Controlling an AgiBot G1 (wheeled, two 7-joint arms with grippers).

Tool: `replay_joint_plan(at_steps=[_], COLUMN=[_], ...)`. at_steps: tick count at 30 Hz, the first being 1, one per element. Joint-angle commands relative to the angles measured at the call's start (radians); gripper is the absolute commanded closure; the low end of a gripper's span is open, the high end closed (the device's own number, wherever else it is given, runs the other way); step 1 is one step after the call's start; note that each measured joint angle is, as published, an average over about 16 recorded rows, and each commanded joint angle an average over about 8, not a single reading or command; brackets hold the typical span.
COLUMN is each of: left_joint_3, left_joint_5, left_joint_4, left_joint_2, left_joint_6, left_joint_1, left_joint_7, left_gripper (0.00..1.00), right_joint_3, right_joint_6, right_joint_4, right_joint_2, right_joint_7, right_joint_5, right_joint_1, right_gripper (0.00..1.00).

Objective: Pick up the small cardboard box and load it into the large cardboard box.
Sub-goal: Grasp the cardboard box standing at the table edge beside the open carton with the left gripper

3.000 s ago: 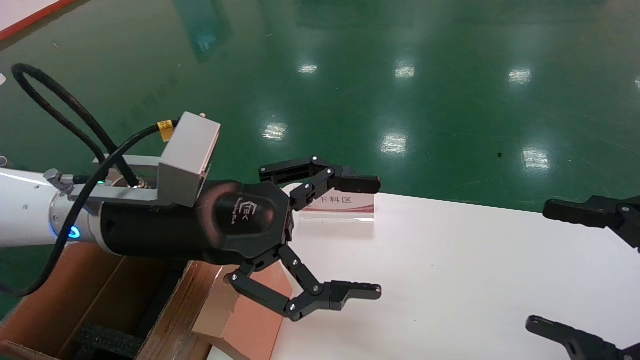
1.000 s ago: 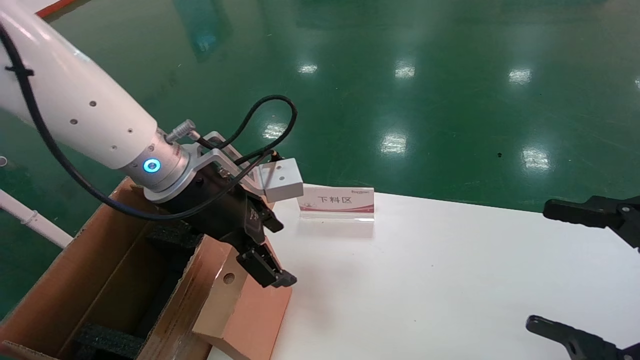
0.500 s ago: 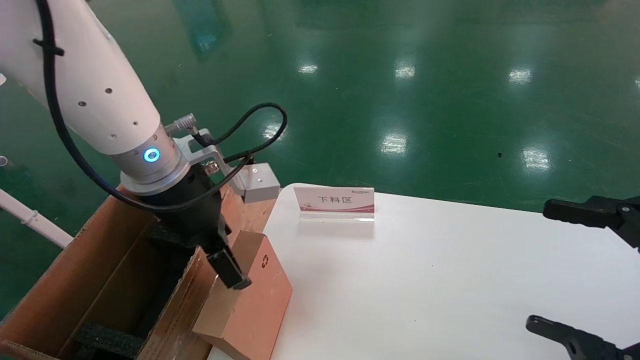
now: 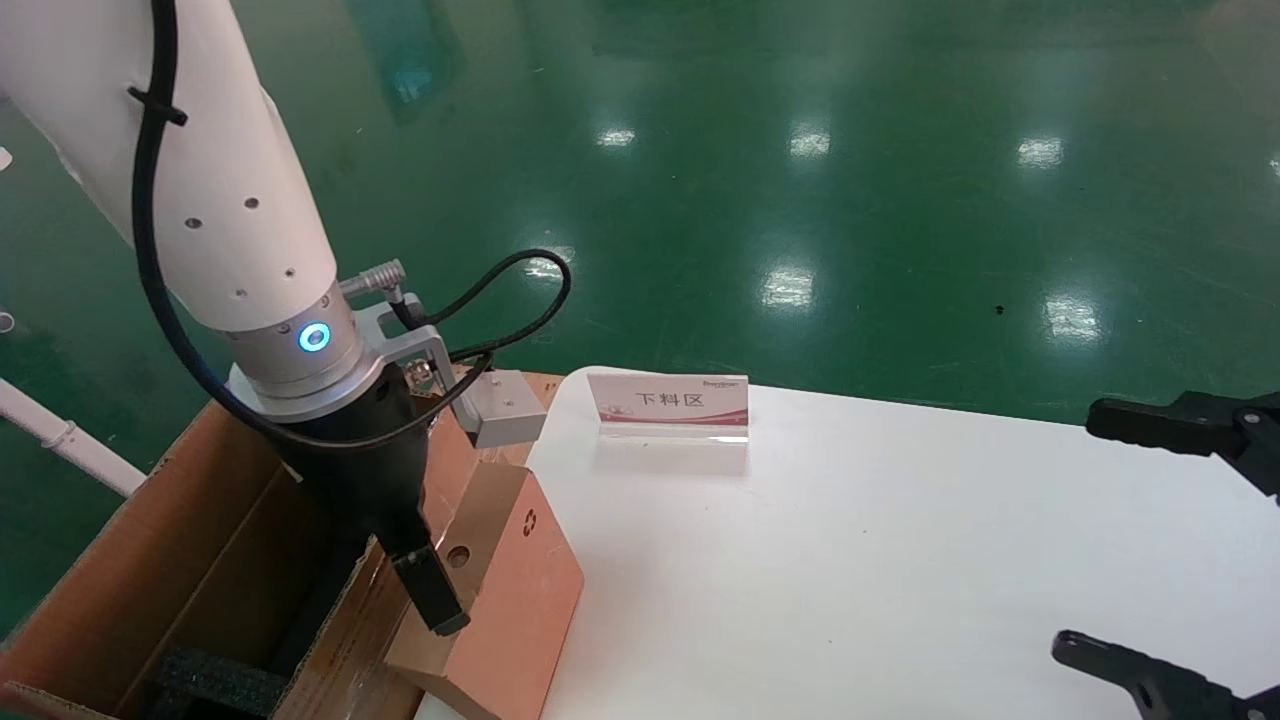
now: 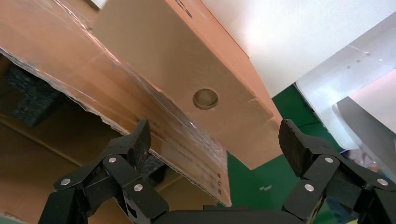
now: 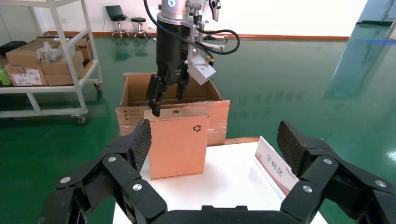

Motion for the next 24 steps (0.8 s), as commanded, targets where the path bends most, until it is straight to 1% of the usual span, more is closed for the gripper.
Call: replay_joint_plan(at_steps=[1, 15, 24], left_joint_3=[0.022, 0.059, 0.079], left_joint_5=[-0.015, -0.078, -0.095], left_joint_4=[0.0, -0.001, 0.0], left_joint_2=[0.004, -0.004, 0.002], left_joint_6=[-0.005, -0.028, -0.033], left_joint_1=[-0.008, -0.019, -0.026], left_joint_7=[-0.007, -0.009, -0.017], left_gripper=[0.0, 0.0, 0.0], right_joint_3=[0.0, -0.001, -0.002], right_joint_6=[0.0, 0.0, 0.001], right_joint_4=[0.0, 0.0, 0.0], right_joint_2=[0.0, 0.0, 0.001], right_joint_7=[0.0, -0.001, -0.001], right_joint_5=[0.0, 0.001, 0.001], right_joint_1=[0.0, 0.0, 0.0], right_gripper=[0.0, 0.0, 0.0])
